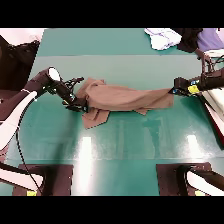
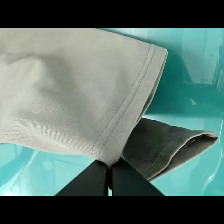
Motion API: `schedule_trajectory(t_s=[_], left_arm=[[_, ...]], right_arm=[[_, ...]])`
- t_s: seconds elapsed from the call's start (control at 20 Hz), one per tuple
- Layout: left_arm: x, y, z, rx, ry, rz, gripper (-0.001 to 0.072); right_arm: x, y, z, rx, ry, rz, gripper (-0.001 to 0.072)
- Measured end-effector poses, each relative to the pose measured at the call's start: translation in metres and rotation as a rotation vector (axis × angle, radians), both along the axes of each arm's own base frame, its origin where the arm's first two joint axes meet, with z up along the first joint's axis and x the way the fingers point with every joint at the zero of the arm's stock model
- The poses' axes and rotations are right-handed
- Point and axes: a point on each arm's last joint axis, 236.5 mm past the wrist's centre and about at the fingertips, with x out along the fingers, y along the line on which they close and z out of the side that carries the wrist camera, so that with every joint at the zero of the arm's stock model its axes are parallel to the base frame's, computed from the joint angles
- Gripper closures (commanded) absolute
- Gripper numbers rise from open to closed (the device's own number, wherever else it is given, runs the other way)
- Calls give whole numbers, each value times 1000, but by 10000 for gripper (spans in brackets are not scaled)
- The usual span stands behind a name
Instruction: Fold the shirts.
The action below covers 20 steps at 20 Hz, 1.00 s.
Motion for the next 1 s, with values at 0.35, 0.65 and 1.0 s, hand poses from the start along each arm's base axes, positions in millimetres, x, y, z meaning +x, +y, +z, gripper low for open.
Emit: schedule_trajectory(t_s=[0.35,0.65,1.0], left_arm=[[-5,-26,-7,45,-42,-48,427],[-16,-34,-5,53,-23,-85,675],[-15,-14,82,85,-254,-120,674]], right_arm=[[-3,1,-1,1,9,5,694],[-4,1,2,0,6,8,694],[-14,1,37,-10,-100,11,694]])
